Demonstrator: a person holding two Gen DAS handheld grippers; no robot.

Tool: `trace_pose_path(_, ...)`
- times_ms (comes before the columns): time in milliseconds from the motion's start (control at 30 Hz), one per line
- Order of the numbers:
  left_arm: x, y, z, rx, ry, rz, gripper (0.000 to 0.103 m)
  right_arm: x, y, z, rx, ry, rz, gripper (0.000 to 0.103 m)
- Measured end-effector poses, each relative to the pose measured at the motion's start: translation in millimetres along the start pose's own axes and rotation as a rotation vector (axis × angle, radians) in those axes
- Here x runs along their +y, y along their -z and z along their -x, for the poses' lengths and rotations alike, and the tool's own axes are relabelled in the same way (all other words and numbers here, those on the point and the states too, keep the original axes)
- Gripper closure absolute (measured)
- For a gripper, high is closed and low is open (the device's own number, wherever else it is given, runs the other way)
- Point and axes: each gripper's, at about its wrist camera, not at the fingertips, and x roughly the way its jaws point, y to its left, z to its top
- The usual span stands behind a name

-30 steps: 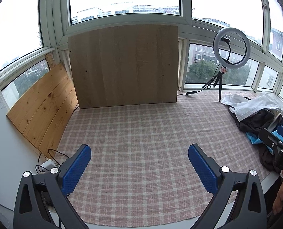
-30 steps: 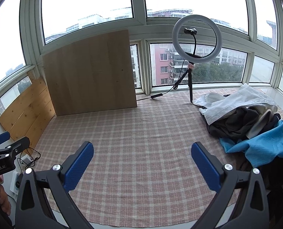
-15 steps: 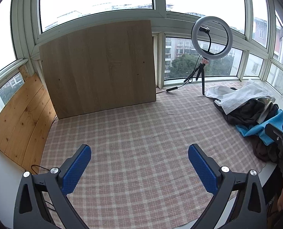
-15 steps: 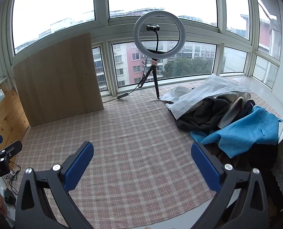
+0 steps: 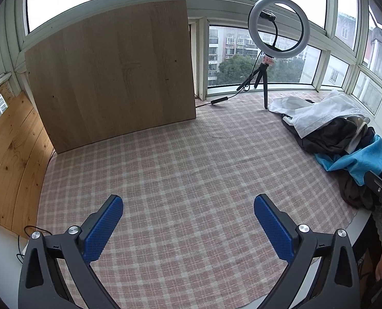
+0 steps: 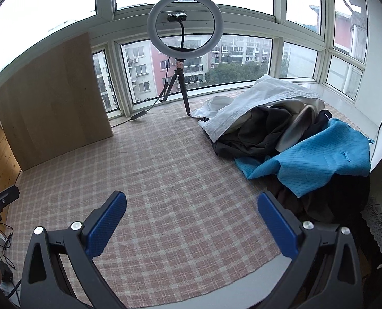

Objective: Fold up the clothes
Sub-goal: 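Move both tools toward the pile of clothes, then grasp the white shirt with the right tool and lift it from the pile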

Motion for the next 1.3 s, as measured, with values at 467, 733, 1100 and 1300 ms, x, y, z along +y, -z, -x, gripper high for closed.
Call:
trace_pose_path(467, -62.5, -42.3, -10.4, -0.028, -0.018, 0.047, 0.001, -172.7, -38.4, -17.4, -0.053, 0.064, -0.117, 0.001)
trace_pose_path(733, -131.7, -78.3, -14.2, -0.054, -0.039, 0.072, 0.001, -289.3, -96.9, -51.0, -0.068, 0.043, -0.13, 0.009)
trace_pose_path(1100, -201.4, -97.3, -30.4, -0.042, -0.105, 0.063, 0.001, -348.0, -144.8, -137.3, 0.078, -0.137, -0.066, 0.032)
trace_pose_path(1300, -211.0, -105.2, -34.3, -0.047, -0.15, 0.075, 0.001, -347.8, -168.5, -175.8, 0.102, -0.162, -0.056, 0.031)
